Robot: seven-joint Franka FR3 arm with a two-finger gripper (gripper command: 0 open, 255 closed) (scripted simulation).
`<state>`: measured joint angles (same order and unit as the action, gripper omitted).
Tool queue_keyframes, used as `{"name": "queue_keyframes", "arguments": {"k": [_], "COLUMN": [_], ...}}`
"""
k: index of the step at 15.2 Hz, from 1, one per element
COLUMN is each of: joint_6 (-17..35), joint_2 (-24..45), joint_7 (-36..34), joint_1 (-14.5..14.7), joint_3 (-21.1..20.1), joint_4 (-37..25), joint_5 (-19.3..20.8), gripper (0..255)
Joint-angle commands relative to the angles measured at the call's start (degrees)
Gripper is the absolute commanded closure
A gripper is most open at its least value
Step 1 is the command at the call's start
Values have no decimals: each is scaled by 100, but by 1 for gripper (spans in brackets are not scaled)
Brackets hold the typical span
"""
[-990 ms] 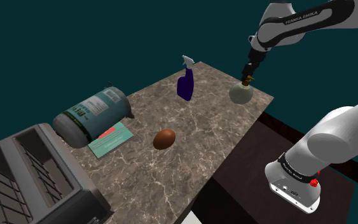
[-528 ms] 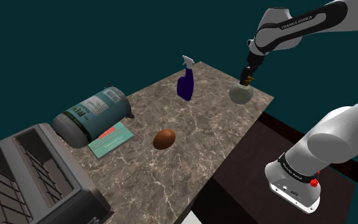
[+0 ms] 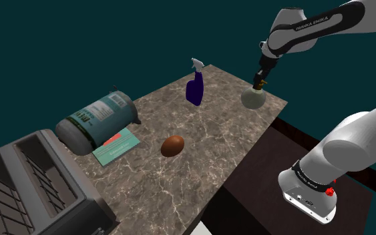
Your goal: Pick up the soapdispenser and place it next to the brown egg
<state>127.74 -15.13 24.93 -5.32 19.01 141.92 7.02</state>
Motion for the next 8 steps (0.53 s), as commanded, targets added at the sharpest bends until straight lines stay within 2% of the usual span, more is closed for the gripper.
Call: {"name": "queue_keyframes", "arguments": {"k": [1,6,8], "joint_6": [-1,0,-172], "joint_2": [0,0,-89], "joint_7": [0,0,-13], "joint_1": [0,0,-3], "joint_3": [0,0,-19], "joint_4": [1,1,-84], "joint_5": [0,-1,13], "gripper": [255,255,255]}}
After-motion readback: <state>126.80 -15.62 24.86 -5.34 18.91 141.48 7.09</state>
